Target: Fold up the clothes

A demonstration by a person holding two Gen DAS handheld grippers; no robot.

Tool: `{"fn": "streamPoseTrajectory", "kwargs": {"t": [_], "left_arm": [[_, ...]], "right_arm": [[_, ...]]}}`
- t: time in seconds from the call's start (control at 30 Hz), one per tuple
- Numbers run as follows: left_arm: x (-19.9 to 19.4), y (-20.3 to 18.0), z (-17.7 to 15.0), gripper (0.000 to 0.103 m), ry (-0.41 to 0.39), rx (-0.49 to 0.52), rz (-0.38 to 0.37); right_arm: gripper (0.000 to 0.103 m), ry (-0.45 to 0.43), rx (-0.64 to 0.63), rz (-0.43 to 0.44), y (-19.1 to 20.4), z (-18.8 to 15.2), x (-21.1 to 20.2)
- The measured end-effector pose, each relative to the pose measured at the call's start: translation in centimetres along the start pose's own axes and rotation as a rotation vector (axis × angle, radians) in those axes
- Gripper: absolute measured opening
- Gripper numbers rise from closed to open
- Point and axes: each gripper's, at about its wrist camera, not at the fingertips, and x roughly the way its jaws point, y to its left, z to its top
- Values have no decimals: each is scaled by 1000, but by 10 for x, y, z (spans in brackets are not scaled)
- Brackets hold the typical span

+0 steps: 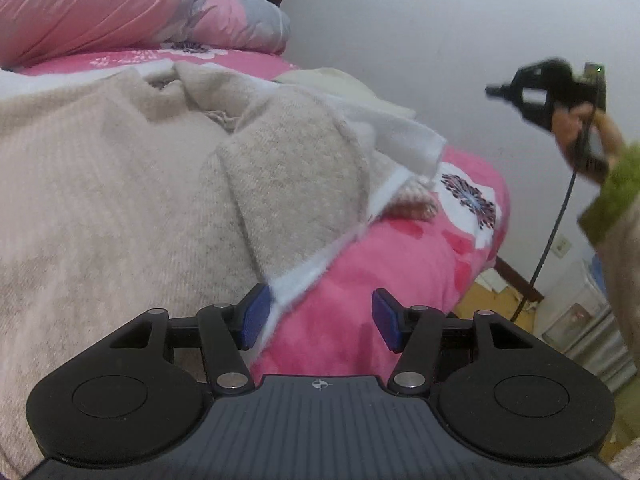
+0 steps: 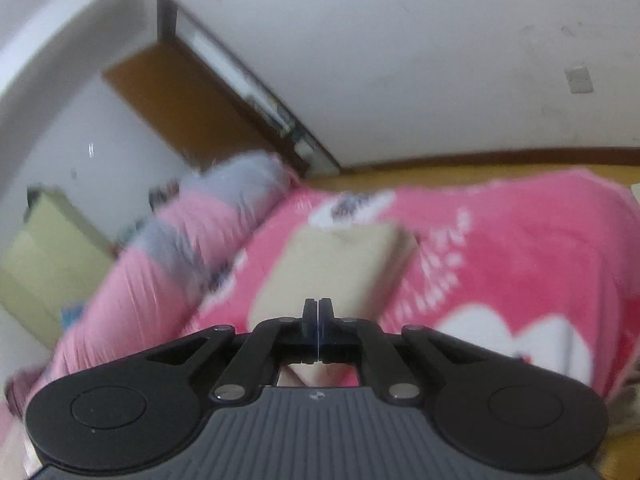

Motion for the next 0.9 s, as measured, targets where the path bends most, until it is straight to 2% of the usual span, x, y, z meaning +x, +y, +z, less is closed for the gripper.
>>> {"fn": "streamPoseTrajectory", "kwargs": {"t": [0.13,0.2,0.37,0.47,0.57,0.67,0.73,0.8,0.87,0.9], "left_arm": [[-26,4,-7,56,-19,-49,-15],[-46,9,-14,56,-42,-63,17],[-108,30,-35,56,-121,-118,182],[-141,50,-47,56,-160,-183,314],[-170,76,-60,57,-196,-289,424],[-197,104,-76,58,-239,-403,481],[-209,120,-85,59,-253,-458,491],[-217,132,-92,60,-261,-494,491],[-221,138,-97,60,-269,-507,483],[-223,139,-100,60,-270,-501,476]], "right_arm": [[2,112,-216,95,55,-51,11],[2,175,-360,170,96,-83,18],[4,309,-743,410,207,-191,22],[5,390,-920,502,247,-262,26],[6,465,-1010,425,251,-314,38],[5,557,-1008,204,215,-331,71],[4,571,-858,217,188,-315,74],[7,585,-781,189,194,-304,66],[16,560,-803,230,213,-309,48],[28,552,-817,256,223,-314,40]]}}
